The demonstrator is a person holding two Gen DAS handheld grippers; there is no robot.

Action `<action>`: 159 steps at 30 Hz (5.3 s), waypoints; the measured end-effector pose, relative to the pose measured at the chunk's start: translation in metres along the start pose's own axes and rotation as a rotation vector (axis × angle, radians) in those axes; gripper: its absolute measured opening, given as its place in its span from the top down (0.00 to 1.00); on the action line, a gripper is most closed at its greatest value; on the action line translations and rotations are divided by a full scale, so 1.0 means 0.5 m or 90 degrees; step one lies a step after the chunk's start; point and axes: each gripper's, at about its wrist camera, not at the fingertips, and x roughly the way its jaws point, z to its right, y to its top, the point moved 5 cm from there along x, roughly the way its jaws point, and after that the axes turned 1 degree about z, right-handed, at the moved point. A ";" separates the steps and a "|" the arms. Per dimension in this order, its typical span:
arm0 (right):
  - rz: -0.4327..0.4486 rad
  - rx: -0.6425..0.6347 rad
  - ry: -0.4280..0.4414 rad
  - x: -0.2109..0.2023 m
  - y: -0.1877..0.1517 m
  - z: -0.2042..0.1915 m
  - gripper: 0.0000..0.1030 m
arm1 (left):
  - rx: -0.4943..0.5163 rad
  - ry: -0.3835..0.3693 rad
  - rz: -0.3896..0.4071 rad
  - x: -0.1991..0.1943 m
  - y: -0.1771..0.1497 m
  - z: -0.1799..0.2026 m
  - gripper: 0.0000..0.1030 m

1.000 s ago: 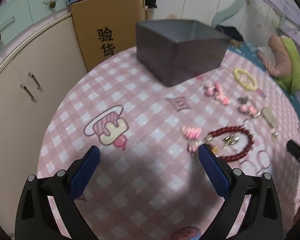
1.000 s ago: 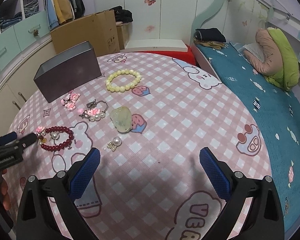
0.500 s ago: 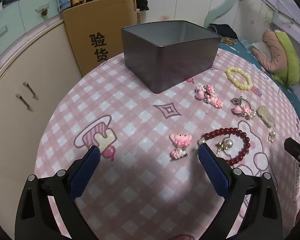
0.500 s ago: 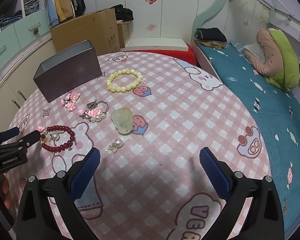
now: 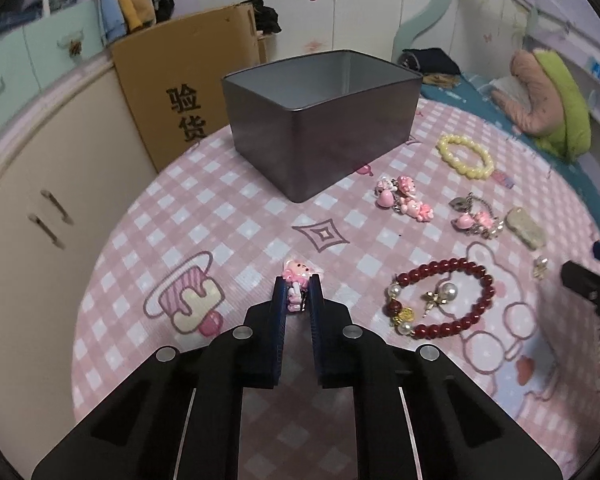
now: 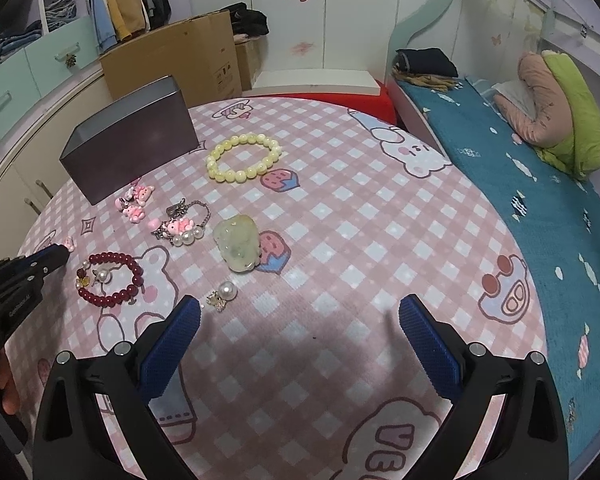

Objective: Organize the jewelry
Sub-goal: 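Grasp the pink charm with the left gripper while the right gripper grasps the pale green jade pendant, then carry both items over the grey metal box and open both grippers to drop them, then grasp the dark red bead bracelet with the left gripper while the right gripper grasps a pearl earring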

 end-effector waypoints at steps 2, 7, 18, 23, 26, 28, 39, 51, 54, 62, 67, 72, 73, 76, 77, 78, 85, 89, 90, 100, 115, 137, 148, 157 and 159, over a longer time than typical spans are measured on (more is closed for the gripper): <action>0.000 -0.005 0.005 0.006 0.005 -0.004 0.06 | -0.010 -0.018 -0.001 -0.004 -0.001 -0.002 0.90; -0.002 -0.024 0.015 0.033 0.029 -0.020 0.07 | -0.011 -0.051 0.016 -0.037 -0.003 0.002 0.90; -0.041 -0.069 0.045 0.067 0.058 -0.053 0.40 | -0.021 -0.087 0.033 -0.071 0.015 -0.001 0.90; -0.027 -0.084 0.037 0.067 0.053 -0.058 0.62 | -0.018 -0.099 0.036 -0.075 0.023 0.009 0.90; -0.030 -0.074 0.051 0.065 0.056 -0.051 0.73 | -0.014 -0.112 0.046 -0.088 0.028 0.015 0.90; -0.030 -0.077 0.053 0.065 0.057 -0.049 0.73 | -0.012 -0.118 0.051 -0.094 0.030 0.016 0.90; 0.009 -0.060 0.123 0.003 0.116 -0.078 0.73 | -0.005 -0.157 0.113 -0.138 0.163 -0.006 0.90; 0.042 -0.081 0.161 0.029 0.278 -0.198 0.73 | -0.016 -0.124 -0.013 0.047 0.302 -0.036 0.90; 0.032 -0.094 0.165 0.049 0.304 -0.231 0.73 | -0.021 -0.115 -0.044 0.089 0.299 -0.040 0.90; 0.000 -0.137 0.145 0.100 0.327 -0.282 0.73 | -0.034 -0.116 -0.054 0.115 0.288 -0.051 0.88; -0.022 -0.152 0.153 0.115 0.329 -0.286 0.73 | -0.046 -0.125 -0.032 0.086 0.300 -0.059 0.88; -0.044 -0.163 0.159 0.130 0.333 -0.306 0.73 | -0.059 -0.076 0.004 0.045 0.305 -0.085 0.74; -0.052 -0.166 0.156 0.136 0.334 -0.310 0.73 | -0.059 -0.055 0.006 0.044 0.306 -0.093 0.61; -0.069 -0.173 0.154 0.149 0.331 -0.320 0.73 | -0.076 -0.021 0.024 0.031 0.307 -0.128 0.40; -0.076 -0.177 0.154 0.154 0.329 -0.324 0.73 | -0.082 -0.023 0.028 0.028 0.307 -0.133 0.36; -0.086 -0.184 0.153 0.160 0.327 -0.331 0.73 | -0.091 -0.023 0.029 0.024 0.306 -0.142 0.35; -0.123 -0.223 0.127 0.184 0.311 -0.366 0.72 | -0.092 -0.006 0.012 0.037 0.301 -0.147 0.34; -0.127 -0.225 0.117 0.186 0.312 -0.367 0.72 | -0.104 -0.008 0.010 0.036 0.297 -0.153 0.34; -0.124 -0.224 0.115 0.184 0.314 -0.365 0.69 | -0.104 -0.009 0.010 0.035 0.299 -0.153 0.34; -0.021 -0.208 0.106 0.050 0.305 -0.271 0.51 | -0.091 -0.034 0.060 -0.051 0.263 -0.127 0.27; 0.003 -0.082 0.066 -0.023 0.071 -0.055 0.48 | -0.023 -0.090 -0.011 -0.051 0.047 0.016 0.25; -0.023 -0.034 0.095 -0.010 -0.005 -0.021 0.48 | 0.037 -0.007 -0.029 0.010 0.004 0.048 0.78; -0.020 -0.029 0.074 0.010 -0.008 -0.011 0.48 | -0.046 -0.216 -0.032 -0.007 0.027 0.066 0.91; -0.017 -0.054 0.100 0.000 -0.003 -0.037 0.48 | -0.073 -0.315 0.006 -0.078 0.062 0.069 0.91; -0.018 -0.068 0.103 0.005 -0.008 -0.050 0.48 | -0.076 -0.335 0.008 -0.091 0.064 0.071 0.91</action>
